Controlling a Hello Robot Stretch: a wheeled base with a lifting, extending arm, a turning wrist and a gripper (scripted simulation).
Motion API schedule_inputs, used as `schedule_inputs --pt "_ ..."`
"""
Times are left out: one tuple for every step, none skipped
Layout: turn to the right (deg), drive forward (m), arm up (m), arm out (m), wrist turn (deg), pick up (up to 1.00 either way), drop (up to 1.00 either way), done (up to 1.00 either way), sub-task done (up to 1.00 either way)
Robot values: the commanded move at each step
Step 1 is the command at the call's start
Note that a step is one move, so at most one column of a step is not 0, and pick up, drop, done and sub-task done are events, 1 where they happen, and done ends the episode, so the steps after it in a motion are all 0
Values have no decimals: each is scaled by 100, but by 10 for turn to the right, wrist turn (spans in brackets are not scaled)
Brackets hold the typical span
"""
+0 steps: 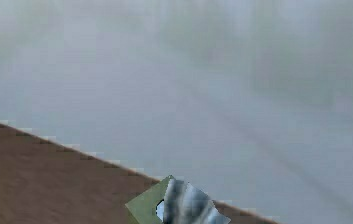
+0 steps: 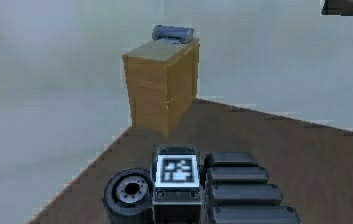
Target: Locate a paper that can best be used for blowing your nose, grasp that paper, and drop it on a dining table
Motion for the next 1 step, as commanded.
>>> schedule_inputs --pt "-360 0 0 0 0 0 0 0 0"
